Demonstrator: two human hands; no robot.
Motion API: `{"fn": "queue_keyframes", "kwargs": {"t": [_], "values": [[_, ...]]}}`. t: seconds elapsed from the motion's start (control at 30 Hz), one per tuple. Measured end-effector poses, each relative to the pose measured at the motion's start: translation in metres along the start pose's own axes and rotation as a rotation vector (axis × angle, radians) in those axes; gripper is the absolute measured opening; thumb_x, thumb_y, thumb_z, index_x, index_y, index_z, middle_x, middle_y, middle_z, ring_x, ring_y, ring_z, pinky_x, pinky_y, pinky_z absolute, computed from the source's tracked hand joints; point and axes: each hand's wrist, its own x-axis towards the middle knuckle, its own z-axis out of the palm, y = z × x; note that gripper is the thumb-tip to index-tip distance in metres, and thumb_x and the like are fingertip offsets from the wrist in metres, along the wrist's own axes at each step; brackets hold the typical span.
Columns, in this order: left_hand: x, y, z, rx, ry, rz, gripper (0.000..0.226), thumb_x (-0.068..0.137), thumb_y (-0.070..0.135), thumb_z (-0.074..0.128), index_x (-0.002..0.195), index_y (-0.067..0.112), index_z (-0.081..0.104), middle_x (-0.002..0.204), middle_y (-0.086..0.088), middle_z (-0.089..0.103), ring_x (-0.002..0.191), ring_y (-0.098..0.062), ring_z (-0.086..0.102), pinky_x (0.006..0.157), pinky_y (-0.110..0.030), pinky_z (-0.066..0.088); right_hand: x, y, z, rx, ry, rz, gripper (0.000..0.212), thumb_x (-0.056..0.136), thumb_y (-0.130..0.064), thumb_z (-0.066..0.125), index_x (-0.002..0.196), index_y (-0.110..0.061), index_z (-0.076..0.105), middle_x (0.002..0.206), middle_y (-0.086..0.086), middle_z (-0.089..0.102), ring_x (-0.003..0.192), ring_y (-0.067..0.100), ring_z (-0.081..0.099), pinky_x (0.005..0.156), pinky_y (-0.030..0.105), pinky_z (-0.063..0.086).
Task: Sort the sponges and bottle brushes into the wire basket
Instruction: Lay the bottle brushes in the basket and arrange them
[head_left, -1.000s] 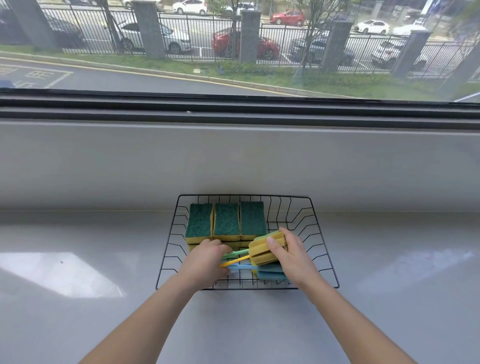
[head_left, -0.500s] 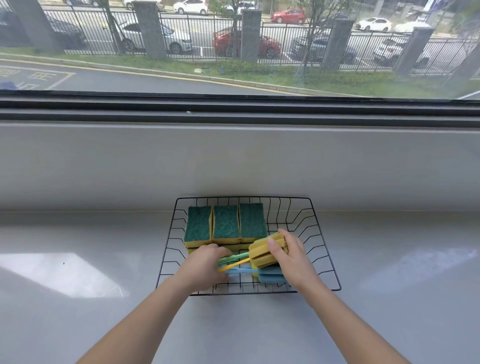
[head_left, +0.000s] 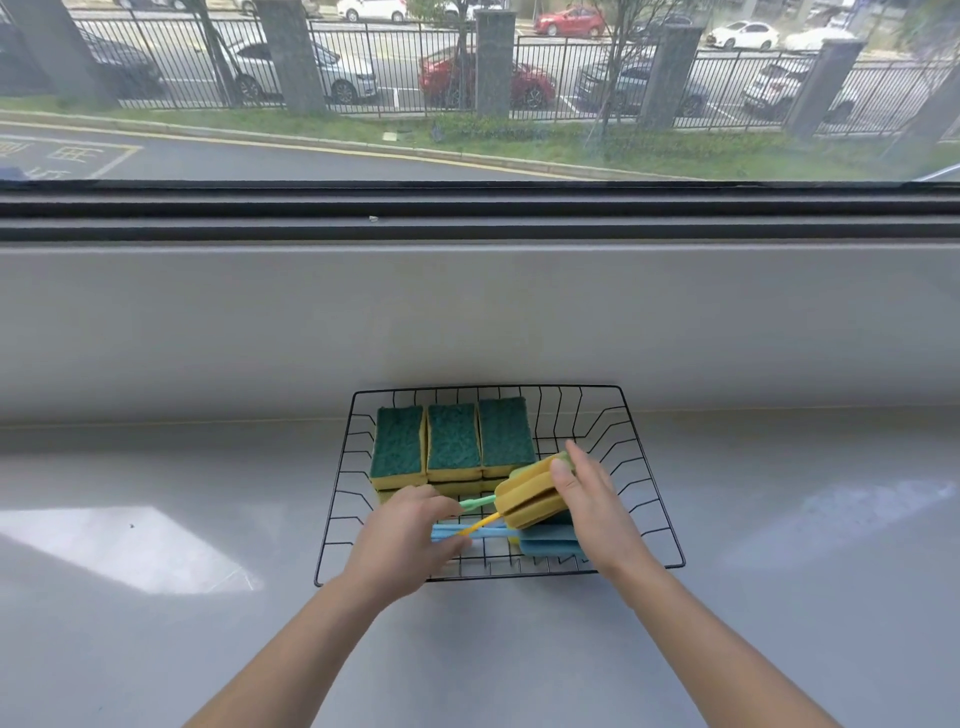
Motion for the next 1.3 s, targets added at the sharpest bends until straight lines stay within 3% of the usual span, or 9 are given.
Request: {"fn": "queue_keyframes", "kwargs": {"t": [0.13, 0.27, 0.43, 0.57, 0.7, 0.87, 1.1, 1.3], "values": [[0.016, 0.02, 0.003, 0.118, -0.057, 0.009, 0.022, 0.088, 0.044, 0.061, 0.104, 0.032, 0.07, 0.092, 0.013, 0.067, 0.087, -0.014, 0.052, 0.066, -0.031, 0.047, 0.001, 0.007, 0.0, -0.031, 0.012, -0.01, 0.059, 0.101, -0.055, 0.035, 0.155, -0.03, 0.035, 0.162, -0.005, 0.029, 0.149, 0.008, 0.022, 0.125, 0.037, 0.016], [0.016, 0.019, 0.003, 0.101, 0.008, 0.037, 0.017, 0.09, 0.032, 0.058, 0.1, 0.031, 0.073, 0.087, 0.011, 0.066, 0.084, -0.015, 0.055, 0.062, -0.028, 0.046, 0.001, 0.006, -0.003, -0.006, -0.009, -0.001, 0.052, 0.104, -0.049, 0.035, 0.153, -0.032, 0.037, 0.161, -0.007, 0.031, 0.148, 0.008, 0.024, 0.125, 0.042, 0.019], [0.021, 0.009, 0.002, 0.108, 0.073, 0.03, 0.02, 0.093, 0.033, 0.061, 0.11, 0.034, 0.07, 0.096, 0.011, 0.064, 0.092, -0.016, 0.052, 0.064, -0.029, 0.041, 0.001, 0.007, -0.002, 0.005, -0.015, 0.032, 0.057, 0.104, -0.049, 0.036, 0.157, -0.027, 0.03, 0.162, -0.007, 0.028, 0.146, 0.008, 0.027, 0.123, 0.039, 0.022], [0.022, 0.011, 0.01, 0.072, 0.023, -0.012, 0.023, 0.092, 0.035, 0.062, 0.114, 0.033, 0.07, 0.099, 0.012, 0.06, 0.095, -0.014, 0.053, 0.072, -0.03, 0.048, 0.001, 0.007, 0.0, -0.005, -0.026, 0.045, 0.064, 0.102, -0.054, 0.039, 0.158, -0.026, 0.024, 0.161, -0.005, 0.028, 0.145, 0.01, 0.028, 0.121, 0.039, 0.025], [0.022, 0.01, 0.014, -0.004, 0.077, -0.061, 0.023, 0.088, 0.038, 0.068, 0.111, 0.034, 0.071, 0.096, 0.018, 0.06, 0.091, -0.009, 0.053, 0.072, -0.029, 0.05, 0.001, 0.007, -0.004, 0.035, -0.04, 0.06, 0.071, 0.1, -0.059, 0.038, 0.159, -0.025, 0.019, 0.162, -0.005, 0.026, 0.145, 0.01, 0.027, 0.122, 0.039, 0.024], [0.018, 0.008, 0.012, -0.029, 0.069, -0.015, 0.021, 0.086, 0.034, 0.071, 0.108, 0.036, 0.072, 0.095, 0.019, 0.061, 0.09, -0.008, 0.053, 0.072, -0.029, 0.051, 0.002, 0.01, -0.012, 0.168, -0.021, 0.152, 0.072, 0.099, -0.064, 0.032, 0.16, -0.028, 0.019, 0.167, -0.009, 0.018, 0.153, 0.011, 0.016, 0.126, 0.04, 0.013], [0.02, 0.014, 0.009, -0.021, 0.109, 0.091, 0.018, 0.081, 0.018, 0.078, 0.097, 0.028, 0.078, 0.085, 0.014, 0.065, 0.08, -0.013, 0.057, 0.062, -0.031, 0.05, 0.003, 0.012, -0.021, 0.251, -0.022, 0.202, 0.075, 0.095, -0.072, 0.03, 0.159, -0.033, 0.021, 0.166, -0.01, 0.02, 0.152, 0.014, 0.019, 0.125, 0.048, 0.019], [0.022, 0.02, 0.012, -0.051, 0.078, 0.077, 0.016, 0.081, 0.022, 0.078, 0.096, 0.028, 0.077, 0.081, 0.015, 0.064, 0.078, -0.013, 0.057, 0.061, -0.032, 0.051, -0.001, 0.008, -0.021, 0.26, -0.076, 0.195, 0.076, 0.095, -0.071, 0.029, 0.159, -0.031, 0.019, 0.167, -0.01, 0.021, 0.152, 0.011, 0.02, 0.126, 0.045, 0.015]]}}
